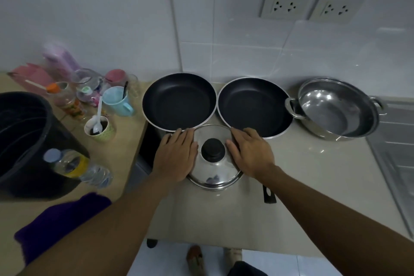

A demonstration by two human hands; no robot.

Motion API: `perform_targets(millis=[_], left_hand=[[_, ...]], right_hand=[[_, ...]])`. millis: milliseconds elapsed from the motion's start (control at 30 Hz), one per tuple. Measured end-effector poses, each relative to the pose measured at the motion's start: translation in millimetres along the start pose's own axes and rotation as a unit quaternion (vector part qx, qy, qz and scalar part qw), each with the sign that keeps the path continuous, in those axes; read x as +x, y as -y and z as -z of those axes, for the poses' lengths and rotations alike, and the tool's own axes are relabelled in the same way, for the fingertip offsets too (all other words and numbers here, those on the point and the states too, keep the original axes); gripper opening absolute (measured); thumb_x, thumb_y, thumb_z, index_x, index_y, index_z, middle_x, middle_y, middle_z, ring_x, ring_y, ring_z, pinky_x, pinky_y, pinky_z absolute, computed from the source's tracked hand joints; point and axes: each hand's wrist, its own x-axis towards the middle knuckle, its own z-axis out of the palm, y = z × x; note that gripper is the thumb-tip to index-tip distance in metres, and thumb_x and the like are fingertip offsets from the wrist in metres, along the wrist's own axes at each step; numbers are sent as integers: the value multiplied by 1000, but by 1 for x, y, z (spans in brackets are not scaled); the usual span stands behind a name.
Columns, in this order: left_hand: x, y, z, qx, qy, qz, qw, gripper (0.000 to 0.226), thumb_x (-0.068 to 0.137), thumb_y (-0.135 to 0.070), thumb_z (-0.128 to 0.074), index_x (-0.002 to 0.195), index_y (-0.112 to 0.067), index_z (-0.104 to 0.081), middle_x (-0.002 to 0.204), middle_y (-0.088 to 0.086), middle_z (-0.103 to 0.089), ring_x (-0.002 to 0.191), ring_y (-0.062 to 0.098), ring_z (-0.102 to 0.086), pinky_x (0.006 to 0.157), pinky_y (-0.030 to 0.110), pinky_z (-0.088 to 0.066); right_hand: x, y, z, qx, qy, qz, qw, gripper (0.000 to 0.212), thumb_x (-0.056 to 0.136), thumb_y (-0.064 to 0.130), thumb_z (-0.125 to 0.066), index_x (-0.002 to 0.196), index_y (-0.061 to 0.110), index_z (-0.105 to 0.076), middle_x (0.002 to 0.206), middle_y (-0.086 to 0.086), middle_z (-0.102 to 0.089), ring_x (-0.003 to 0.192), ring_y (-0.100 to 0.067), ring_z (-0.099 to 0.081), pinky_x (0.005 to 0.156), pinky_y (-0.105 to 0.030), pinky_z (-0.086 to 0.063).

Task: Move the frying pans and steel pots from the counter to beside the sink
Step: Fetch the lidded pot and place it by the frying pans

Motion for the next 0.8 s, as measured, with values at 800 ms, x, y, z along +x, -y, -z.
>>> perform_targets(millis=[800], left_hand=[[63,18,9,-91,74,-15,993,55,106,-40,-21,156,-16,-31,162,4,-33,150,21,-29,124,44,-21]], right_hand=[[33,-8,6,26,60,-78,995,67,103,59,-22,158,23,-28,167,-3,-25,156,-30,-6,124,-53,-8]])
